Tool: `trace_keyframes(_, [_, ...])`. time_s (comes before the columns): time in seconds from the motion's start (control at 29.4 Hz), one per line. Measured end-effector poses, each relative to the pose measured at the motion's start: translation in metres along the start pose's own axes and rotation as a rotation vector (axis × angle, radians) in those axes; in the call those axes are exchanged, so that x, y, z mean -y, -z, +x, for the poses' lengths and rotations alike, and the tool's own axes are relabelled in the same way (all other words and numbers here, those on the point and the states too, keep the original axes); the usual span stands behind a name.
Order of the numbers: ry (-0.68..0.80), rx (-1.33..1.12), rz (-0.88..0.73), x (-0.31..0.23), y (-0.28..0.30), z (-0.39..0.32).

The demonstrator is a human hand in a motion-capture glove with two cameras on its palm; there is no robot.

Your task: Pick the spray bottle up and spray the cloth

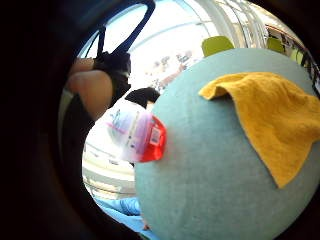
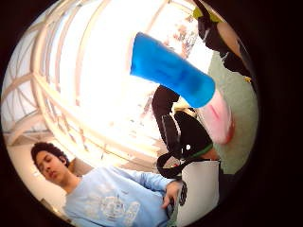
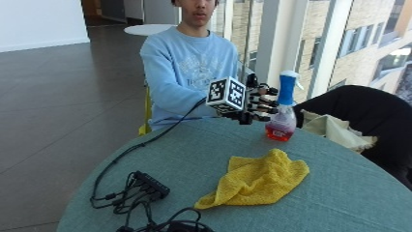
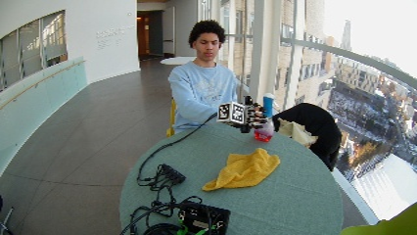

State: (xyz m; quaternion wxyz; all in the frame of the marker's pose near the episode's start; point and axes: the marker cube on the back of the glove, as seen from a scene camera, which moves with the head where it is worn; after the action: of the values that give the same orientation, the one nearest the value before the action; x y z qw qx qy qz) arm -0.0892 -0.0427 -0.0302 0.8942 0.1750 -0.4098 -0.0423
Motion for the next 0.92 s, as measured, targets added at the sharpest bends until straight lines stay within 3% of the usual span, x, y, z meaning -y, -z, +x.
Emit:
trace_keyframes(0.51, [-0.086,-0.422,-0.071,-0.136,0.142,0.034])
trace_keyframes(0.92, [-0.139,-0.569,-0.076,-0.214,0.169,0.066])
